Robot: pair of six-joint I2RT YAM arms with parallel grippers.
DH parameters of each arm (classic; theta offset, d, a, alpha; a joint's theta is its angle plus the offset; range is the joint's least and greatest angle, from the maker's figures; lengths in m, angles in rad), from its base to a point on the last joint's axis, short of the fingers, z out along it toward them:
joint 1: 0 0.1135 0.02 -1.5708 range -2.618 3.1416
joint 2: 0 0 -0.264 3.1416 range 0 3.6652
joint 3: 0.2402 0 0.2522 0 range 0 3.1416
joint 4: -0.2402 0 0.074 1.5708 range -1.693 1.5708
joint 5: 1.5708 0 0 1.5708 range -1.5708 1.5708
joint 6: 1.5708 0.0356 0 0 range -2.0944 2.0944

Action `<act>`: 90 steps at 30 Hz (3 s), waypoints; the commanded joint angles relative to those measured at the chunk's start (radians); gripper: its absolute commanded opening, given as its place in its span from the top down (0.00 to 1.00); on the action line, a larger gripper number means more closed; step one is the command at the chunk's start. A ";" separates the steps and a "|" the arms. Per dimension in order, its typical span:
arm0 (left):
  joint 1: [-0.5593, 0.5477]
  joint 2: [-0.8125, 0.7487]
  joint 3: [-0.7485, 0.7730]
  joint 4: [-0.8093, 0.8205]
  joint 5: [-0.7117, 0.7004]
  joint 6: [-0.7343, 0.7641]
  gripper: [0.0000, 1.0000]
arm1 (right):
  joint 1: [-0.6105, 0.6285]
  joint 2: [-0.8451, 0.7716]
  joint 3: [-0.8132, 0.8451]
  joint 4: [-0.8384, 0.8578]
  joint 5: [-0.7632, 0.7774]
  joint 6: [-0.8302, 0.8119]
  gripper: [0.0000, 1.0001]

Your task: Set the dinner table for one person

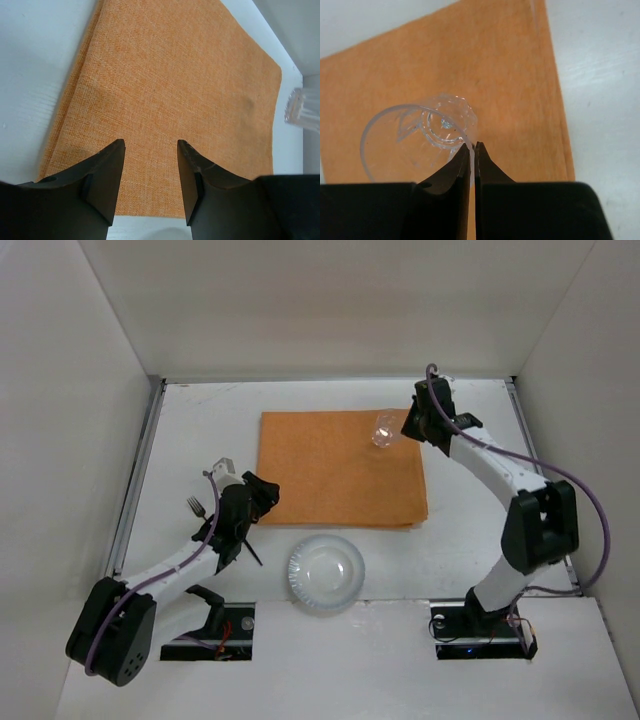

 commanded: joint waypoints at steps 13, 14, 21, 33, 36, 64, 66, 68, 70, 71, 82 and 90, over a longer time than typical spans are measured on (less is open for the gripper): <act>-0.010 0.022 -0.012 0.094 -0.007 0.029 0.56 | -0.144 0.350 0.329 0.092 0.022 -0.052 0.96; -0.012 0.023 -0.011 0.094 -0.007 0.029 0.56 | -0.146 0.360 0.335 0.087 0.027 -0.055 0.96; -0.012 0.033 -0.012 0.103 -0.007 0.027 0.55 | -0.146 0.426 0.418 -0.017 0.100 -0.084 0.94; -0.001 0.028 -0.015 0.105 0.001 0.026 0.55 | -0.146 0.509 0.504 -0.109 0.091 -0.101 0.69; 0.003 0.031 -0.017 0.105 0.002 0.024 0.55 | -0.147 0.486 0.505 -0.104 0.082 -0.101 0.54; -0.018 -0.052 -0.018 0.091 -0.010 0.046 0.50 | 0.624 -0.650 -0.786 0.285 0.036 0.244 0.44; -0.021 -0.058 -0.020 0.100 -0.014 0.055 0.50 | 0.658 -0.686 -0.834 0.293 0.013 0.290 0.37; -0.021 -0.052 -0.017 0.095 -0.018 0.061 0.50 | 0.664 -0.692 -0.877 0.342 -0.030 0.334 0.35; -0.021 -0.058 -0.015 0.092 -0.016 0.062 0.50 | 0.664 -0.658 -0.901 0.395 -0.081 0.348 0.35; -0.023 -0.063 -0.015 0.092 -0.018 0.064 0.50 | 0.664 -0.637 -0.906 0.409 -0.087 0.354 0.35; -0.015 -0.053 -0.015 0.091 -0.005 0.070 0.48 | 0.667 -0.381 -0.958 0.725 -0.197 0.422 0.54; -0.013 -0.069 -0.023 0.094 -0.004 0.067 0.48 | 0.632 -0.356 -1.046 0.853 -0.268 0.472 0.93</act>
